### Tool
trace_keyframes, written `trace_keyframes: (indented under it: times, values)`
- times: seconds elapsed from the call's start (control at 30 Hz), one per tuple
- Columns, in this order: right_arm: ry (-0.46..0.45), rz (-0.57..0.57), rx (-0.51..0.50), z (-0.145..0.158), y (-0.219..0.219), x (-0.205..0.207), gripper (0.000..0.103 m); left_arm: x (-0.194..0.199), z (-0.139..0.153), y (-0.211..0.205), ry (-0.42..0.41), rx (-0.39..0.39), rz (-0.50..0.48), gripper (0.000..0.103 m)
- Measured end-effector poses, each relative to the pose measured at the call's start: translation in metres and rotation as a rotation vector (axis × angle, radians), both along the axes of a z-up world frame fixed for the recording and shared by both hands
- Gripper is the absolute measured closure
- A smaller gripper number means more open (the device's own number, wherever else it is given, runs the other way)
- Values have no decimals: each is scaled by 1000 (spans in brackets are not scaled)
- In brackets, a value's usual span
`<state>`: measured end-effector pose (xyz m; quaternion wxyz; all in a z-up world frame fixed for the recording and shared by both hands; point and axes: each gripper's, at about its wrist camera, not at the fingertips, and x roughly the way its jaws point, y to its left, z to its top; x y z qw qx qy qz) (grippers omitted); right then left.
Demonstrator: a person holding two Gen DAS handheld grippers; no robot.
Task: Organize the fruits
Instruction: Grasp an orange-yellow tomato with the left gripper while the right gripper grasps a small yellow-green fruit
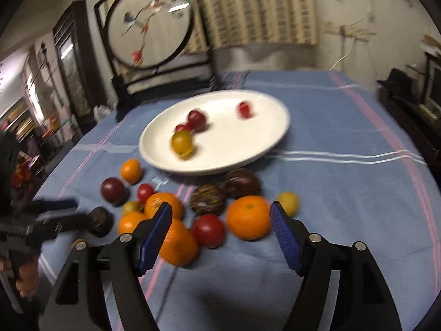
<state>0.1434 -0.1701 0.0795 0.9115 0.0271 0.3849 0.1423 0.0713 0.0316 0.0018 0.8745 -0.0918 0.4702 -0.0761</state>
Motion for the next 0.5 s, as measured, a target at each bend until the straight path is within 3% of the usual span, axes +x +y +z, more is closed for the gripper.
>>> trace_keyframes:
  times: [0.17,0.3,0.37,0.47,0.5]
  values:
    - [18,-38,65,1,-13,0,28,-23,-15,-1,26,22,19,8]
    - [-17,-38,39,4,-13,-7,28,-33,-26,6,61,-14,69,8]
    - [-15,-35,31,3,-13,-10,28,-37,-29,4,61,4,70,9]
    - [-7,-31,32,2,-13,-11,28,-37,-32,-3,65,71,68,30]
    - [-4,-28,33,2,-14,-11,28,-37,-31,-4,57,83,75,42]
